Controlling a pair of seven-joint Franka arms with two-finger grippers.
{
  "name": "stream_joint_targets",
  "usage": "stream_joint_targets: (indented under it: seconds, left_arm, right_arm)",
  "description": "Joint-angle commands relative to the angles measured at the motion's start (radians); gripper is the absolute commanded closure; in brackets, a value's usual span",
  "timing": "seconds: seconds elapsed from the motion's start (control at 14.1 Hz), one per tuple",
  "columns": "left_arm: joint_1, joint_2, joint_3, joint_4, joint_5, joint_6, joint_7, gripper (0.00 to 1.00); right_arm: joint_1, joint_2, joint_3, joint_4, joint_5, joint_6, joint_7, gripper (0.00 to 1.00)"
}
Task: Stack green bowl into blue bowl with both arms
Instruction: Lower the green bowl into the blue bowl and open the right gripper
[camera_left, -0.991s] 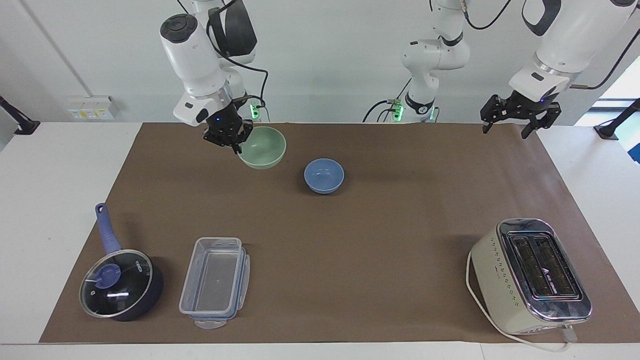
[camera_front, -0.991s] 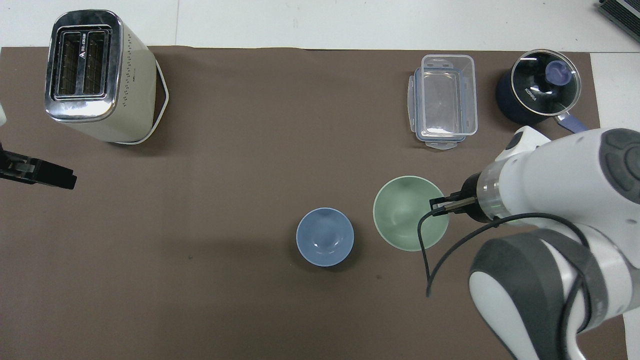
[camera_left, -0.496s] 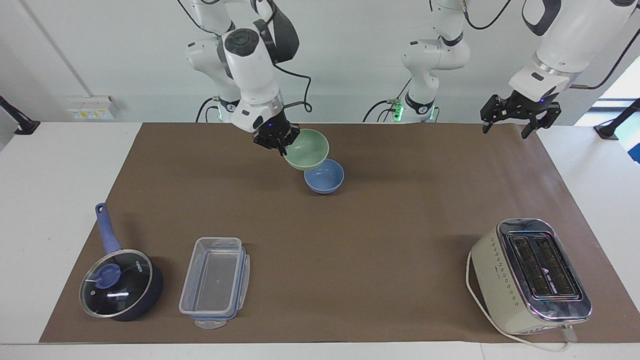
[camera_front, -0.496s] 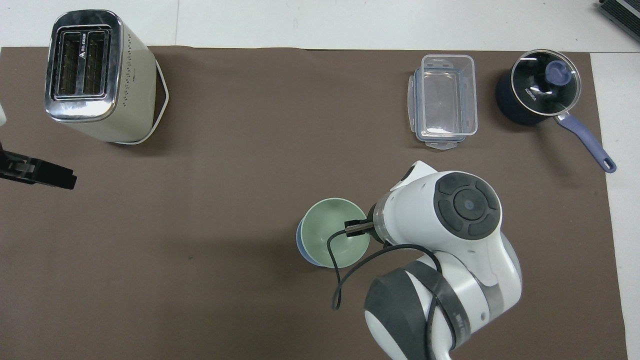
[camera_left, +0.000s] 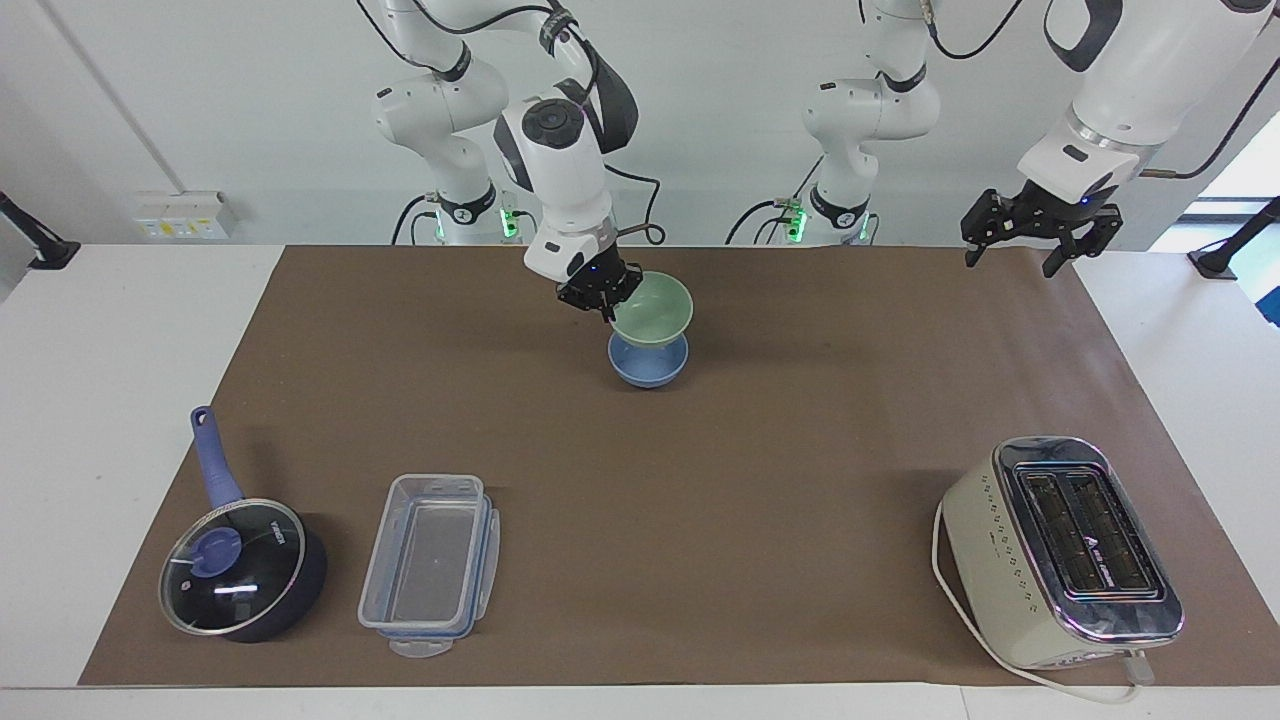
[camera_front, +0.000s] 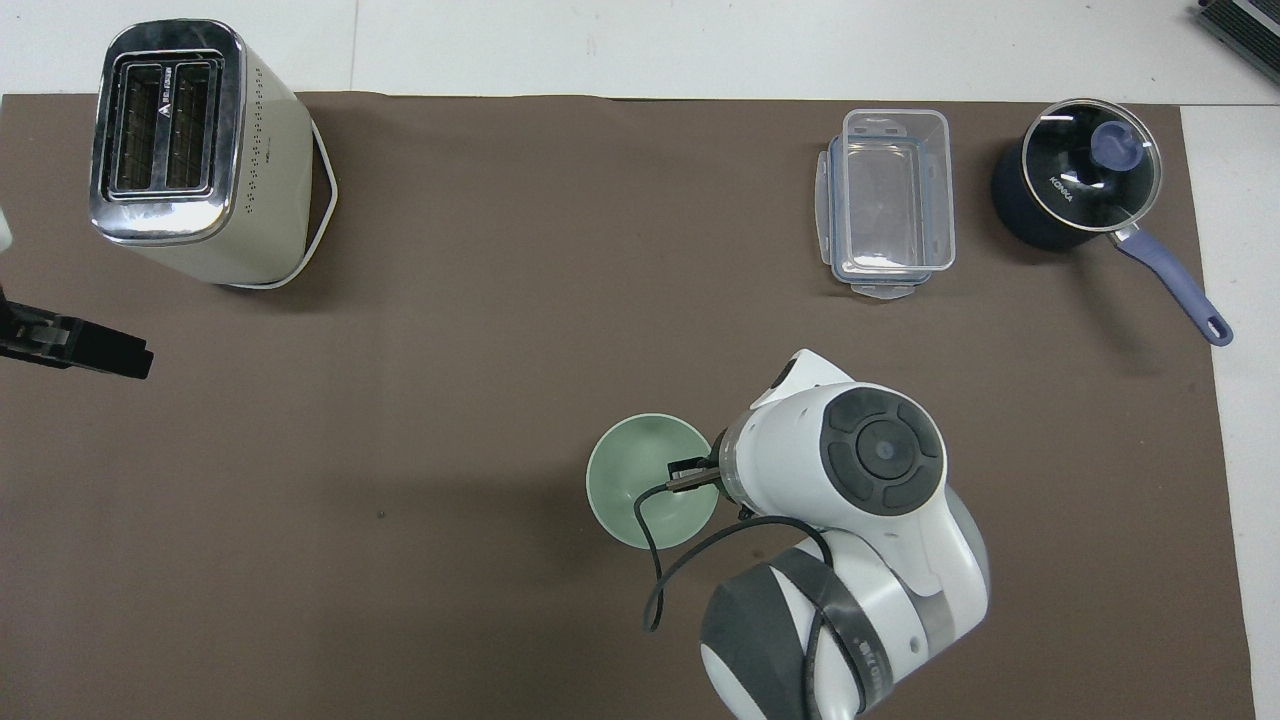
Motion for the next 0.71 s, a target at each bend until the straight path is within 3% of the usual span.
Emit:
stream_joint_targets:
  seconds: [0.0, 0.42, 0.64]
  left_arm:
    - [0.014, -0.021, -0.008, -0.019, 0.004, -0.006, 0.008, 0.0]
    - [0.014, -0.021, -0.008, -0.019, 0.004, -0.006, 0.008, 0.0]
    - [0.014, -0.021, -0.008, -0.019, 0.004, -0.006, 0.008, 0.0]
  right_arm:
    - [-0.004, -0.012, -0.001, -0.03, 0.025, 0.029, 0.003, 1.0]
    - [-0.006, 0.027, 0.001, -0.062, 0.024, 0.16, -0.009, 1.0]
    - [-0.007, 0.028, -0.001, -0.075, 0.024, 0.168, -0.034, 1.0]
